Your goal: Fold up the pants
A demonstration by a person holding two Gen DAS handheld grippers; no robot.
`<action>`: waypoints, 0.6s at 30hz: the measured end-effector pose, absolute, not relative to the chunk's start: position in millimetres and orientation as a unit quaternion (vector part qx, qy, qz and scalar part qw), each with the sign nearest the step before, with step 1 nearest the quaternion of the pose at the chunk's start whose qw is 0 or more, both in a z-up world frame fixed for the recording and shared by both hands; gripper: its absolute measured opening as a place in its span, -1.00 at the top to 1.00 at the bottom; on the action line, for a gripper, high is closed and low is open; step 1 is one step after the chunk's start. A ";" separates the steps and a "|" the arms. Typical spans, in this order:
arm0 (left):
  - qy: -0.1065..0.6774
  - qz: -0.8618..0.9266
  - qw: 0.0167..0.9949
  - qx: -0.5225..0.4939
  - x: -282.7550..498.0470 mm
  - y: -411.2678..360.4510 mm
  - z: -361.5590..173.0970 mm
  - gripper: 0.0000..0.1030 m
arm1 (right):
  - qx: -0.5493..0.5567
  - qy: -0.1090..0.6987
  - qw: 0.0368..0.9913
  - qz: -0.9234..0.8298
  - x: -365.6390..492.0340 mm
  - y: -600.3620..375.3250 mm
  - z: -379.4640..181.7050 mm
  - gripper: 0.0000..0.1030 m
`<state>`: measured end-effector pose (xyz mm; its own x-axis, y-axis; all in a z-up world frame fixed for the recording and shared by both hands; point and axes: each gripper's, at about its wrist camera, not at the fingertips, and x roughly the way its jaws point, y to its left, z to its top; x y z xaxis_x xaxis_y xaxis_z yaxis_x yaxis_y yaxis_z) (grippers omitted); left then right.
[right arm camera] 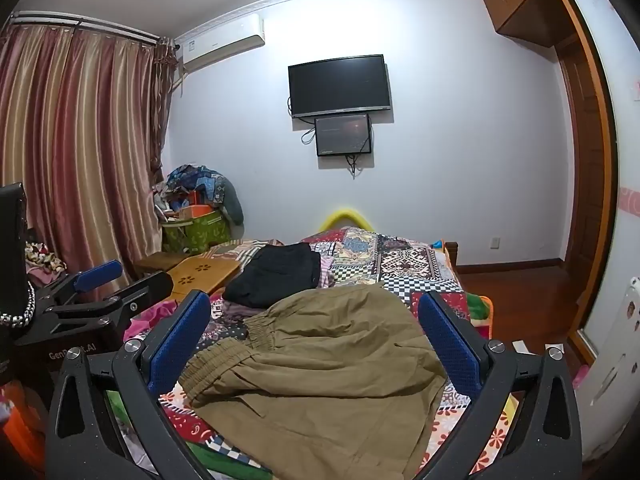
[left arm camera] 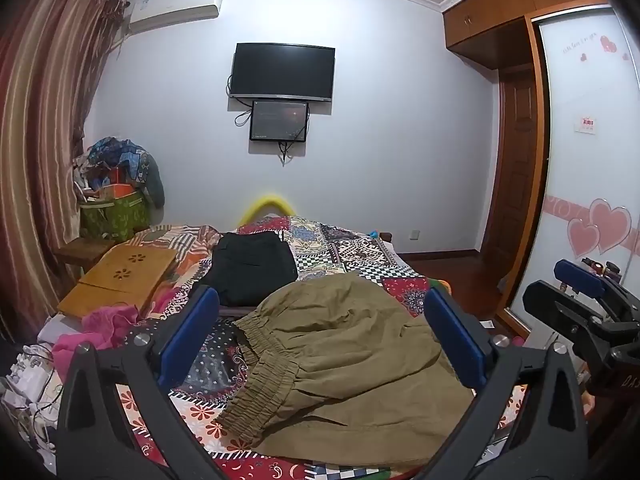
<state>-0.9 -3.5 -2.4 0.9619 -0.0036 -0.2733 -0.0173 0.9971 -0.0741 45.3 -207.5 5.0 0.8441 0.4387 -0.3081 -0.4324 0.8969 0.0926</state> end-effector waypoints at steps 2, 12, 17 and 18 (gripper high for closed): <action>0.138 0.003 0.990 -0.038 0.0 -3.9 -2.4 -1.00 | 0.010 0.163 0.960 0.227 45.3 -207.5 5.0 -1.00; 0.136 0.003 0.990 -0.039 -3.9 -3.0 -2.1 -1.00 | 0.009 0.163 0.960 0.228 43.9 -206.7 6.8 -1.00; 0.136 0.005 0.990 -0.037 -3.8 -2.8 -3.0 -1.00 | 0.009 0.164 0.960 0.229 45.2 -207.0 6.4 -1.00; 0.137 0.004 0.990 -0.038 -3.7 -2.8 -3.3 -1.00 | 0.009 0.164 0.959 0.229 44.0 -206.1 4.4 -1.00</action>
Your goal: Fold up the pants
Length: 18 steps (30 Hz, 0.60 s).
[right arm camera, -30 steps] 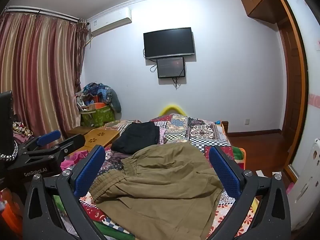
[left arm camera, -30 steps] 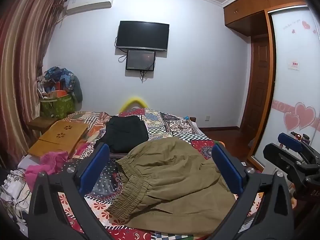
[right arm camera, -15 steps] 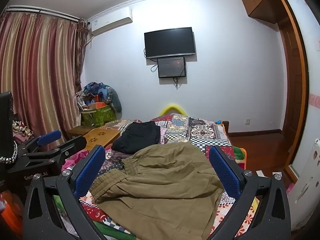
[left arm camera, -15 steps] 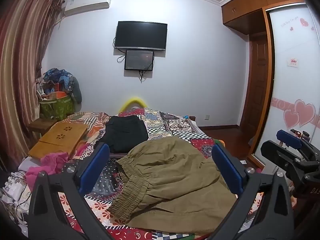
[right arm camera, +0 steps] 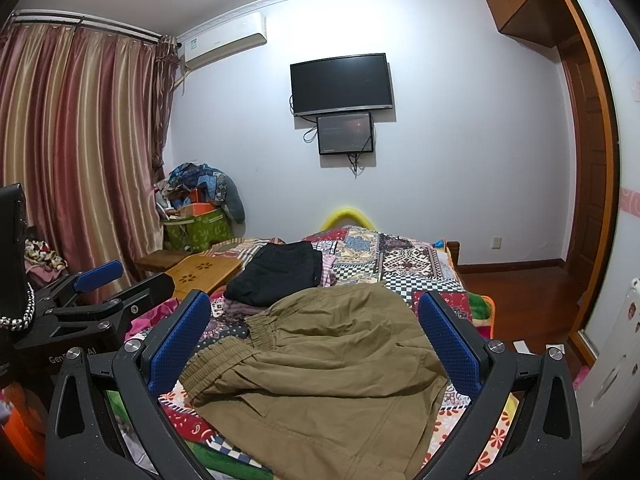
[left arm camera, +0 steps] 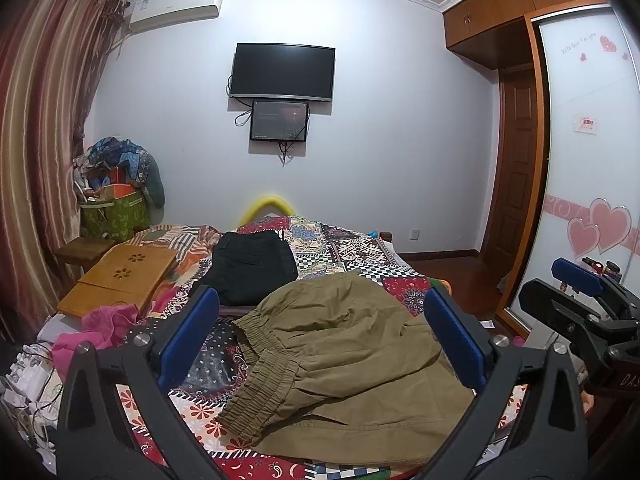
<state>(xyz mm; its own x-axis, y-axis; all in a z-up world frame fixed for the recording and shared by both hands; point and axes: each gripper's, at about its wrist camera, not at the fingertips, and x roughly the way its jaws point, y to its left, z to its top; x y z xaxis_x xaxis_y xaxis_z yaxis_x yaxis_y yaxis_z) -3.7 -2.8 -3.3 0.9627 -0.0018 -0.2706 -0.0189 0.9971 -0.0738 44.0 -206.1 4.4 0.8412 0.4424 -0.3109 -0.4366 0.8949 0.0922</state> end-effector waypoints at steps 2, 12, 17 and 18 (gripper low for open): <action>0.138 0.004 0.990 -0.039 -3.1 -2.7 -4.0 -1.00 | 0.009 0.164 0.959 0.229 45.3 -205.9 5.0 -1.00; 0.140 0.007 0.989 -0.041 -1.4 -2.9 -5.0 -1.00 | 0.008 0.166 0.959 0.230 45.3 -204.1 3.0 -1.00; 0.140 0.006 0.989 -0.042 -1.3 -2.3 -4.1 -1.00 | 0.007 0.165 0.959 0.229 44.9 -203.4 2.9 -1.00; 0.140 0.006 0.989 -0.042 -0.9 -2.0 -4.7 -1.00 | 0.007 0.165 0.959 0.229 44.8 -203.3 2.9 -1.00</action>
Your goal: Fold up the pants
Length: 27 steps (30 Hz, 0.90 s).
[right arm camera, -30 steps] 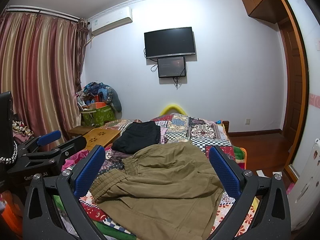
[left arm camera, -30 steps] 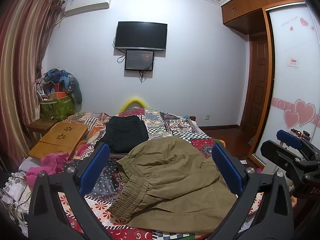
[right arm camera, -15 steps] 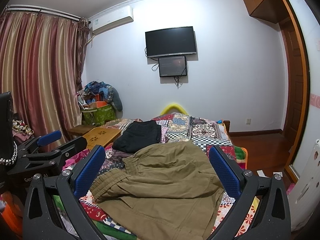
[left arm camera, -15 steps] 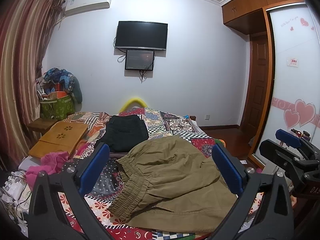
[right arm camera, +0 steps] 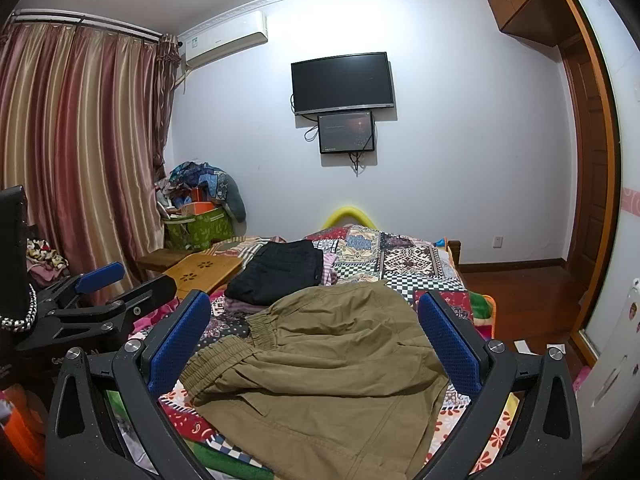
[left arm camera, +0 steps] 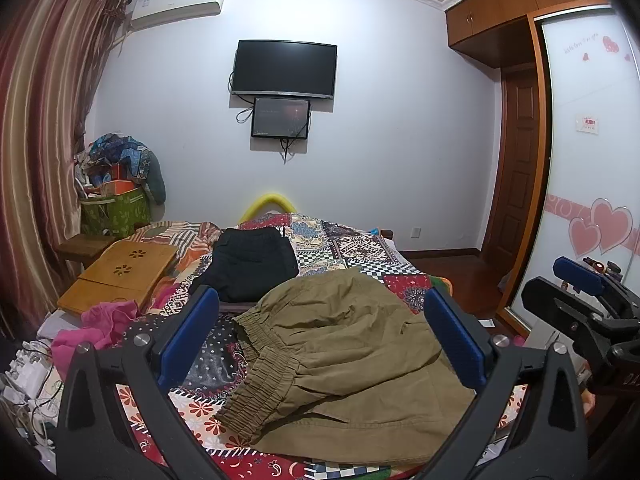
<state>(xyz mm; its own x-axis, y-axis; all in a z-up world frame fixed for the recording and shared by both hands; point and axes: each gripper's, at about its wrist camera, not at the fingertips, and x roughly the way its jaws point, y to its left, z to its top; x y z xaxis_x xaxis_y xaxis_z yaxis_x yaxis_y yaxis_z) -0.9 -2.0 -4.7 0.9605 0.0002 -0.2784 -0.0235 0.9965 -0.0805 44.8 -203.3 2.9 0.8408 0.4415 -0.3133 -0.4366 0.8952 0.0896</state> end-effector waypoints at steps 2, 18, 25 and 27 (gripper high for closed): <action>0.140 0.006 0.989 -0.042 -0.7 -2.2 -4.6 -1.00 | 0.007 0.166 0.959 0.229 45.1 -203.4 3.1 -1.00; 0.141 0.004 0.989 -0.039 -1.0 -3.3 -4.4 -1.00 | 0.011 0.167 0.959 0.227 45.7 -204.8 1.5 -1.00; 0.143 0.004 0.989 -0.038 -0.8 -2.6 -5.1 -1.00 | 0.012 0.170 0.959 0.227 46.6 -205.4 0.8 -1.00; 0.145 0.002 0.989 -0.039 0.4 -2.1 -5.3 -1.00 | 0.012 0.172 0.959 0.227 48.3 -205.9 0.2 -1.00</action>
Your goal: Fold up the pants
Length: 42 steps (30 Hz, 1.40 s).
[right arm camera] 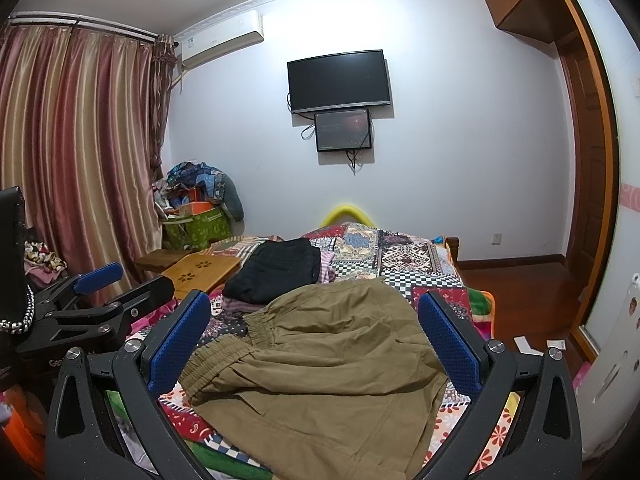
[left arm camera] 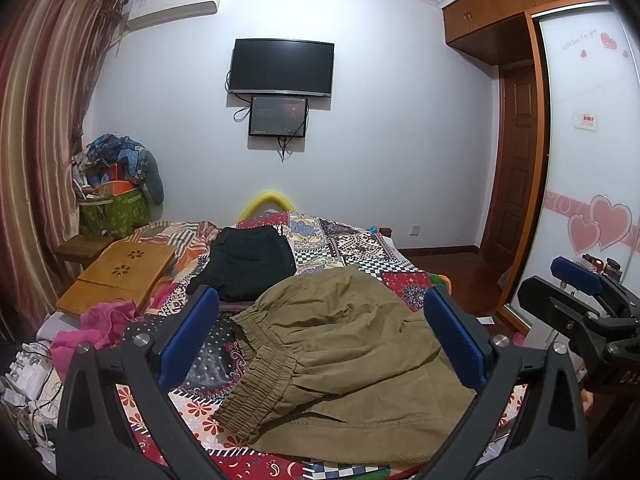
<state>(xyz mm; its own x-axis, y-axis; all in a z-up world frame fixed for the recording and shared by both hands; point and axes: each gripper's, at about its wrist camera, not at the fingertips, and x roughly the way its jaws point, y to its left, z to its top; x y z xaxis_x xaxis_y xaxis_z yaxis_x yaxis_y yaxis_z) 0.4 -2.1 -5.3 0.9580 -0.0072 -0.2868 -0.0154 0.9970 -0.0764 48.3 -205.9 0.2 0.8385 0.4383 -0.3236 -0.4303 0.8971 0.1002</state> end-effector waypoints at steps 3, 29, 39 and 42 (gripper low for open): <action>0.148 0.001 0.988 -0.040 3.2 -0.9 -6.0 -1.00 | 0.011 0.175 0.958 0.226 51.8 -205.8 -1.7 -1.00; 0.263 0.055 0.963 -0.009 169.9 93.2 -40.9 -1.00 | -0.068 0.246 0.945 0.204 215.0 -210.4 -17.6 -1.00; 0.352 0.065 0.934 0.001 255.3 135.8 -96.5 -0.76 | -0.079 0.314 0.918 0.228 323.2 -211.7 -57.8 -0.99; 0.386 0.066 0.920 -0.007 279.5 143.7 -121.2 -0.67 | -0.074 0.339 0.906 0.244 354.8 -207.2 -76.5 -0.99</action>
<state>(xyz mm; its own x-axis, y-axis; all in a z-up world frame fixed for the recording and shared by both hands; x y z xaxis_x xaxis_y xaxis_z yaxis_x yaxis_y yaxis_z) 279.5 143.7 -121.2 0.6929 0.1159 -0.7117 -0.1261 0.9913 0.0386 354.8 -207.2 -76.5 0.6509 0.3915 -0.6504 -0.4923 0.8699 0.0310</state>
